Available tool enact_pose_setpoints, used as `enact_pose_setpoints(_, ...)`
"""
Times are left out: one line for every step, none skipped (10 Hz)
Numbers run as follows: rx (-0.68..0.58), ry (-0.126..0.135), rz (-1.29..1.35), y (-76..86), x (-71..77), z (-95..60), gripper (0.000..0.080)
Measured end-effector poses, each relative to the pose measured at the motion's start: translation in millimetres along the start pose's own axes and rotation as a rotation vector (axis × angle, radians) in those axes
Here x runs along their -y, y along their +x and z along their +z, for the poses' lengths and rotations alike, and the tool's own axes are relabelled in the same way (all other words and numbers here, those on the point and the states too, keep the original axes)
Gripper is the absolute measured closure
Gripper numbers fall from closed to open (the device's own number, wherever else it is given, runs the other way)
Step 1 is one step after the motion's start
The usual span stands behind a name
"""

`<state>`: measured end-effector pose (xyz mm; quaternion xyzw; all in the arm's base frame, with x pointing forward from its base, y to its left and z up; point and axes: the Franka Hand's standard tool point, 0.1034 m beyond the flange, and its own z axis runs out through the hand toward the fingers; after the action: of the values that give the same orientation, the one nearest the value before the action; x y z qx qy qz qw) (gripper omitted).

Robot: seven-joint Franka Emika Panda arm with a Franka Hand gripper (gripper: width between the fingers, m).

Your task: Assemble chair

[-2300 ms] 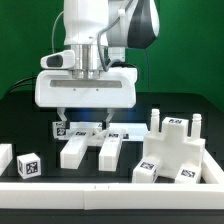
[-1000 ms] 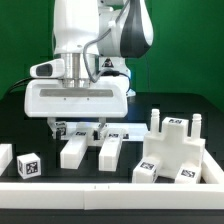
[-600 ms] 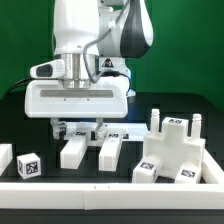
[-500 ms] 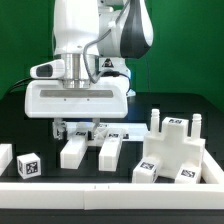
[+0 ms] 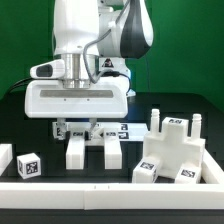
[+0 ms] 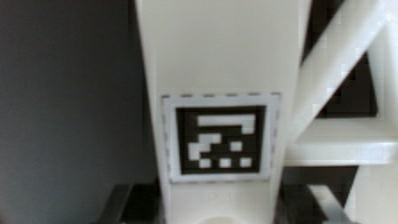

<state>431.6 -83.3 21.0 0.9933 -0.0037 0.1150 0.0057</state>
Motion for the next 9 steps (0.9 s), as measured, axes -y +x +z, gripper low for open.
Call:
enact_pose_setpoints(0.03,0.014,0.018,-0.7,0.8,-0.8,0.0522)
enact_pose_setpoints(0.121,0.059,0.061,2.4,2.2,-11.9,0.0522)
enact_pose_setpoints(0.167,0.079,0.09,8.9,-1.7,-25.2,0.0521)
enact_pose_setpoints(0.236,0.103,0.122,10.4,1.0,-35.9,0.052)
enact_pose_setpoints(0.36,0.131,0.159,8.9,6.5,-46.2,0.052)
enact_pose_setpoints(0.435,0.143,0.179,13.4,10.3,-53.5,0.052)
enact_pose_setpoints(0.487,0.164,0.173,12.5,12.8,-50.0,0.0519)
enact_pose_setpoints(0.566,0.191,0.171,9.0,17.0,-49.2,0.0519)
enact_pose_setpoints(0.653,0.224,0.158,8.2,18.4,-52.4,0.0519)
